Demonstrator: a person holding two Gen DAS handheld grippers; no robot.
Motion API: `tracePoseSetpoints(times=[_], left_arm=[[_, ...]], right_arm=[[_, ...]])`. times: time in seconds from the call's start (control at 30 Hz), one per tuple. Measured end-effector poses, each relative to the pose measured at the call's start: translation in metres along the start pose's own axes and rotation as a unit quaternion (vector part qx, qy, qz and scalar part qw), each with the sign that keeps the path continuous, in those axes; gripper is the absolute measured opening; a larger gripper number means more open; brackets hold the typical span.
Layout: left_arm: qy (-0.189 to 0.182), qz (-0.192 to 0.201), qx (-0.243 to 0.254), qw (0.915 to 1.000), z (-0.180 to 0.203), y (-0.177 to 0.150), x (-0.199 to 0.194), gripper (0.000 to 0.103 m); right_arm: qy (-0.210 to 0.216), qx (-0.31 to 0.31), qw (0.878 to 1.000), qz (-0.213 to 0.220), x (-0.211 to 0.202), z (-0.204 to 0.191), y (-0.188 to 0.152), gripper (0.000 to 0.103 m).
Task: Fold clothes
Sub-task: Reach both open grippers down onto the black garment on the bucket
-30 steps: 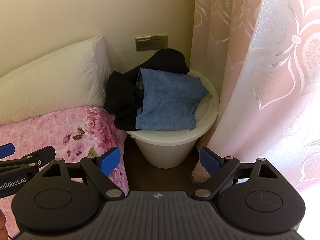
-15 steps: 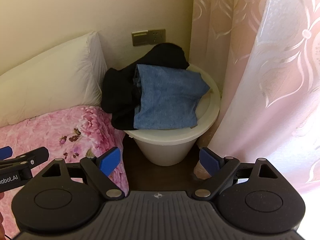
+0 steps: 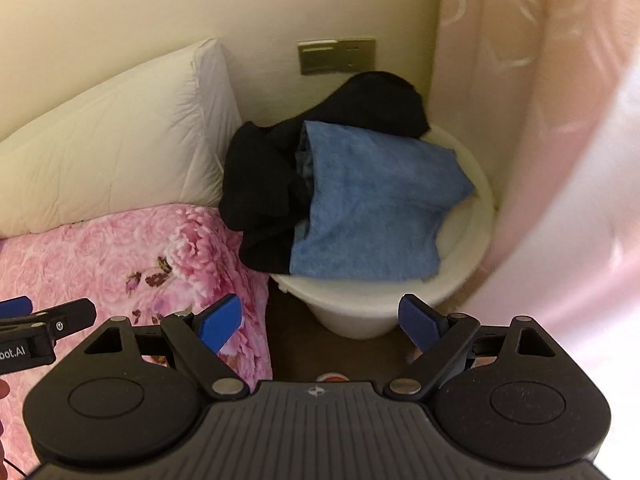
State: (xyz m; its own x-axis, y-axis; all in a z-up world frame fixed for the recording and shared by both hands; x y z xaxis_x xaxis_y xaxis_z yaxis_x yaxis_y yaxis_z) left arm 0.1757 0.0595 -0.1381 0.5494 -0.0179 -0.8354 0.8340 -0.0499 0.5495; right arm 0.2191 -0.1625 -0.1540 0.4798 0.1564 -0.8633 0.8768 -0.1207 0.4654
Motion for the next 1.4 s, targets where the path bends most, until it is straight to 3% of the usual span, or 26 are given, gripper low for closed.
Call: tracePoseSetpoints(times=[0.4, 0.67, 1.03, 1.4], left_arm=[[-0.039, -0.075, -0.081, 0.9932, 0.006, 0.052, 0.114, 0.102], [-0.027, -0.111, -0.128, 0.9852, -0.007, 0.06, 0.167, 0.1], [-0.036, -0.142, -0.182, 0.9724, -0.012, 0.059, 0.209, 0.098], [-0.026, -0.16, -0.212, 0.9639, -0.02, 0.05, 0.234, 0.098]], right_arm=[[0.052, -0.068, 0.995, -0.048, 0.086, -0.017, 0.066, 0.07], [0.094, -0.112, 0.985, -0.09, 0.137, -0.035, 0.093, 0.061], [0.118, -0.125, 0.978, -0.115, 0.172, -0.039, 0.114, 0.06], [0.127, -0.182, 0.966, -0.132, 0.204, -0.069, 0.105, 0.068]])
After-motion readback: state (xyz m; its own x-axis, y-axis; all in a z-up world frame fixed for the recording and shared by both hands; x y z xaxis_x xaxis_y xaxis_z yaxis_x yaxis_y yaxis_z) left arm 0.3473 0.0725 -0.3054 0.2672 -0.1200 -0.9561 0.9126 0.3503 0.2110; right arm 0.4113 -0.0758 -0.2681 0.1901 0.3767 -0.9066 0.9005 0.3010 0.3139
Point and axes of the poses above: each gripper's, at about its wrist camera, not at the fingertips, and x roughly the way its jaws point, z to its right, y to its top, the point moved 10 cm from there along x, roughly the way its jaws point, and after that the axes turned 13 degrees about x, right-handed, at the moved point
